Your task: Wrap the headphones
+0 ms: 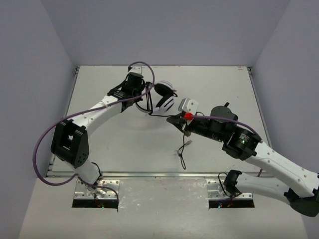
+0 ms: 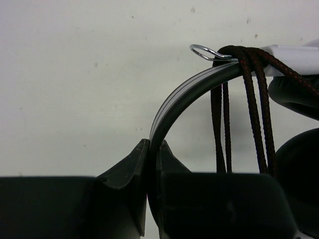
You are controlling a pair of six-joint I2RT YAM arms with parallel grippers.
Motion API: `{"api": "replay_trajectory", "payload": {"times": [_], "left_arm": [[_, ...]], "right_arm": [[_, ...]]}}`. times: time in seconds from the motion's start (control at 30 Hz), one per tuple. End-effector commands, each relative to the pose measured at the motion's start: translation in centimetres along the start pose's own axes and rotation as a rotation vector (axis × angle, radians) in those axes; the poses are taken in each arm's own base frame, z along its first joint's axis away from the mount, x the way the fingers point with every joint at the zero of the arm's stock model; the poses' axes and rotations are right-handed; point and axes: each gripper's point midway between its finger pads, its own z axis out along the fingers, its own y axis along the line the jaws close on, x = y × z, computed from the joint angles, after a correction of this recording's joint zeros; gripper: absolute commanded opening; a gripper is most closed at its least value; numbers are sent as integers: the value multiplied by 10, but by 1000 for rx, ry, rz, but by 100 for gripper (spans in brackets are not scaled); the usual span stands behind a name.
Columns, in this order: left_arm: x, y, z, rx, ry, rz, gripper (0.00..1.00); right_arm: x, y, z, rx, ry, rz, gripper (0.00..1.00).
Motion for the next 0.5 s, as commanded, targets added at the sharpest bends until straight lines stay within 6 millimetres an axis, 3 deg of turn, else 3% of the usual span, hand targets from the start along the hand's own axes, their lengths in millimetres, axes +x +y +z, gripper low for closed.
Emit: {"api": "replay_trajectory", "payload": {"times": [0.0, 0.07, 0.1, 0.23, 0.33, 0.43, 0.47], "left_arm": [[-35, -8, -12, 11, -183, -17, 0], [-24, -16, -8, 26, -155, 13, 0], [-25, -21, -8, 31, -154, 17, 0], [-31, -24, -13, 50, -158, 27, 0], [-29, -39, -20, 144, -156, 56, 0], [-24, -61, -43, 286, -200, 80, 0], [-14, -70, -59, 315, -220, 106, 0]], "right_arm": [[-57, -27, -7, 87, -48, -104, 1], [-59, -40, -3, 131, -1, -143, 1], [-76, -45, -6, 141, -18, -170, 1], [-88, -53, -14, 180, -21, -182, 1], [-100, -68, -25, 255, -39, -214, 1], [-112, -87, -31, 317, -38, -244, 1], [-121, -99, -37, 351, -46, -251, 1]]}}
